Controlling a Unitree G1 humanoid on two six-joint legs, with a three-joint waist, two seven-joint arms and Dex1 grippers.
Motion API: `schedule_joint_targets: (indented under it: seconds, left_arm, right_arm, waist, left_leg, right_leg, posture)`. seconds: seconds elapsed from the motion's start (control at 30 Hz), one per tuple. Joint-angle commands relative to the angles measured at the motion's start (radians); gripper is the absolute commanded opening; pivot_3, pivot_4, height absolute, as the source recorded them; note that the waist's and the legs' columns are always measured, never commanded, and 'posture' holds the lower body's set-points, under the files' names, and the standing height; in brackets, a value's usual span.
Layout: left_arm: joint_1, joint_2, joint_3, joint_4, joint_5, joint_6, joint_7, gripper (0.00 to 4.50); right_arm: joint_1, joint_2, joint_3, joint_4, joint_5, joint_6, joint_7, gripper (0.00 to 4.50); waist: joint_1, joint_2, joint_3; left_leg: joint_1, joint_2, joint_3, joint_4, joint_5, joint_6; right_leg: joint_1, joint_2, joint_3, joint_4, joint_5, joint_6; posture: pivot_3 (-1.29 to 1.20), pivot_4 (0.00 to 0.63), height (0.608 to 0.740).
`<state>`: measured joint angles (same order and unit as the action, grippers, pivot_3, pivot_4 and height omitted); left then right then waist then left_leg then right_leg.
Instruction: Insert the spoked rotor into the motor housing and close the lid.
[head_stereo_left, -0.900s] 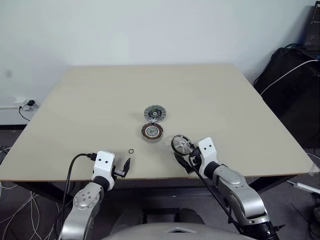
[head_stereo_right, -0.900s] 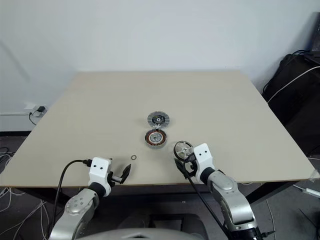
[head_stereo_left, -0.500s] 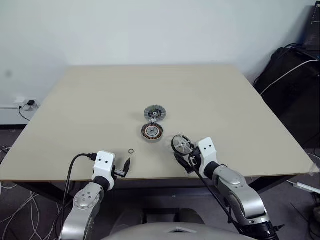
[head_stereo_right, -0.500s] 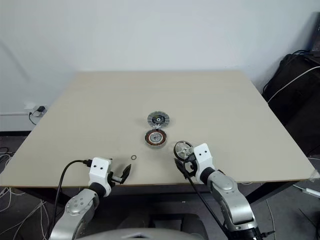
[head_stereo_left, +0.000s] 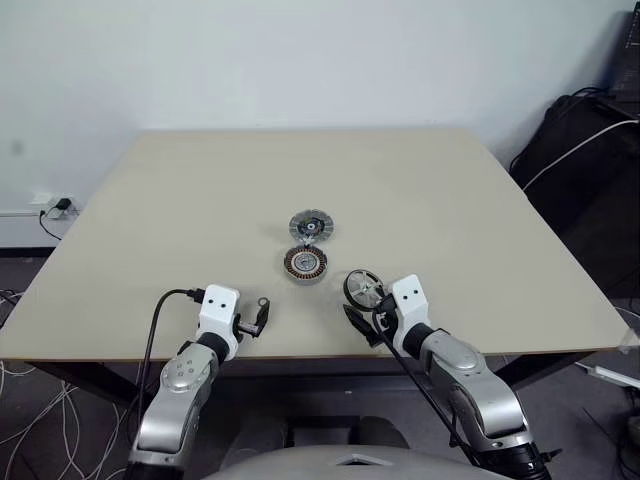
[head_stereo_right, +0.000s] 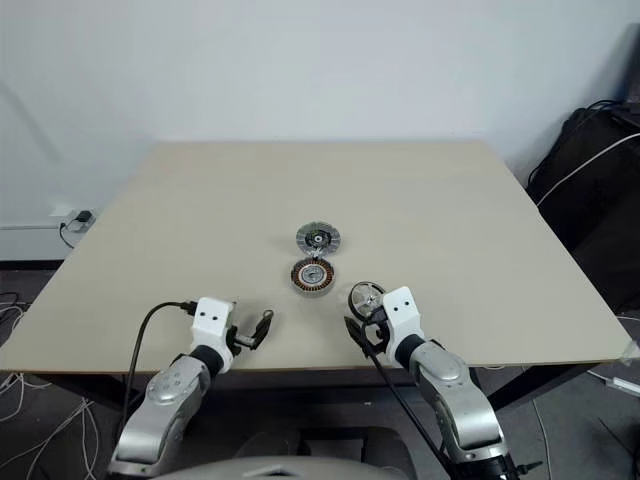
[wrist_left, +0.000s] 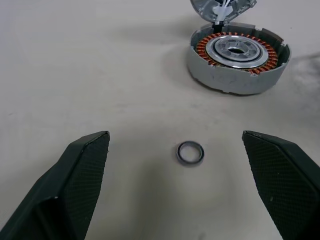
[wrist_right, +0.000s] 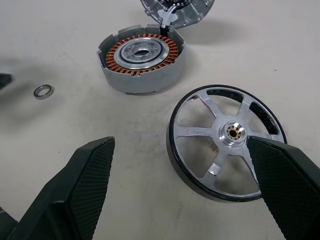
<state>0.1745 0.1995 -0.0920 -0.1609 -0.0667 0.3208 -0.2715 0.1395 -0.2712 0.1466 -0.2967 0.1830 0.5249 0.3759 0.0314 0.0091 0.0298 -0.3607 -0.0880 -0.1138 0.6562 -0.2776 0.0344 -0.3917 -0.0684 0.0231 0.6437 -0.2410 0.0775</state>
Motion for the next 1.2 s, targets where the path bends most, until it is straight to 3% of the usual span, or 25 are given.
schedule_joint_targets:
  seconds: [0.03, 0.33, 0.7, 0.8, 1.1, 1.13, 1.2]
  left_arm:
    - [-0.070, -0.002, -0.017, 0.057, 0.007, 0.000, -0.018, 4.47]
    - [-0.173, 0.015, -0.057, 0.181, 0.036, 0.032, -0.055, 4.47]
    - [-0.145, 0.048, -0.090, 0.190, 0.062, 0.108, -0.082, 4.47]
    - [-0.135, 0.043, -0.080, 0.183, 0.054, 0.113, -0.080, 3.86]
    - [-0.110, 0.042, -0.066, 0.165, 0.047, 0.116, -0.071, 0.90]
    - [-0.107, 0.043, -0.065, 0.162, 0.047, 0.115, -0.071, 0.67]
    - [-0.102, 0.043, -0.061, 0.153, 0.047, 0.114, -0.067, 0.67]
  right_arm:
    - [-0.014, 0.008, -0.003, -0.036, 0.001, -0.025, -0.003, 4.50]
    - [-0.001, 0.011, -0.010, -0.047, 0.001, -0.027, -0.011, 4.50]
    - [-0.003, 0.017, -0.007, -0.045, 0.002, -0.027, -0.015, 4.50]
    - [-0.006, 0.016, -0.007, -0.042, 0.001, -0.027, -0.014, 4.50]
    - [-0.007, 0.016, -0.010, -0.035, 0.001, -0.029, -0.015, 4.50]
    - [-0.006, 0.016, -0.010, -0.034, 0.000, -0.030, -0.015, 4.50]
    - [-0.005, 0.017, -0.010, -0.033, 0.000, -0.030, -0.017, 4.50]
  waist:
    - [0.000, 0.000, 0.000]
    - [-0.001, 0.000, 0.000]
    - [-0.003, 0.001, -0.002]
    - [-0.004, 0.002, -0.003]
    - [-0.006, 0.005, -0.005]
    - [-0.006, 0.005, -0.006]
    - [-0.006, 0.005, -0.006]
  left_leg:
    - [0.000, 0.000, 0.000, 0.000, 0.000, 0.000]
    - [0.000, 0.000, 0.000, 0.000, 0.001, 0.002]
    - [0.000, 0.000, -0.001, 0.000, 0.001, 0.002]
    - [0.000, 0.000, -0.001, 0.000, 0.001, 0.002]
    - [0.000, 0.001, -0.001, 0.000, 0.001, 0.002]
    - [0.000, 0.001, -0.001, 0.000, 0.001, 0.002]
    - [0.000, 0.001, -0.001, 0.000, 0.001, 0.002]
  right_leg:
    - [0.000, 0.000, 0.000, 0.000, 0.000, 0.000]
    - [-0.001, 0.001, 0.000, 0.000, 0.002, -0.003]
    - [-0.001, 0.001, 0.000, 0.000, 0.002, -0.002]
    - [-0.001, 0.001, 0.000, 0.000, 0.002, -0.003]
    - [0.000, -0.001, 0.001, 0.001, 0.000, 0.000]
    - [0.000, 0.000, 0.001, 0.001, 0.000, 0.000]
    - [0.000, 0.000, 0.001, 0.001, 0.000, 0.000]
  posture:
    - [0.00, 0.000, 0.740]
    - [0.00, 0.000, 0.740]
    - [0.00, 0.000, 0.740]
    - [0.00, 0.000, 0.740]
    - [0.00, 0.000, 0.740]
    - [0.00, 0.000, 0.740]
    - [0.00, 0.000, 0.740]
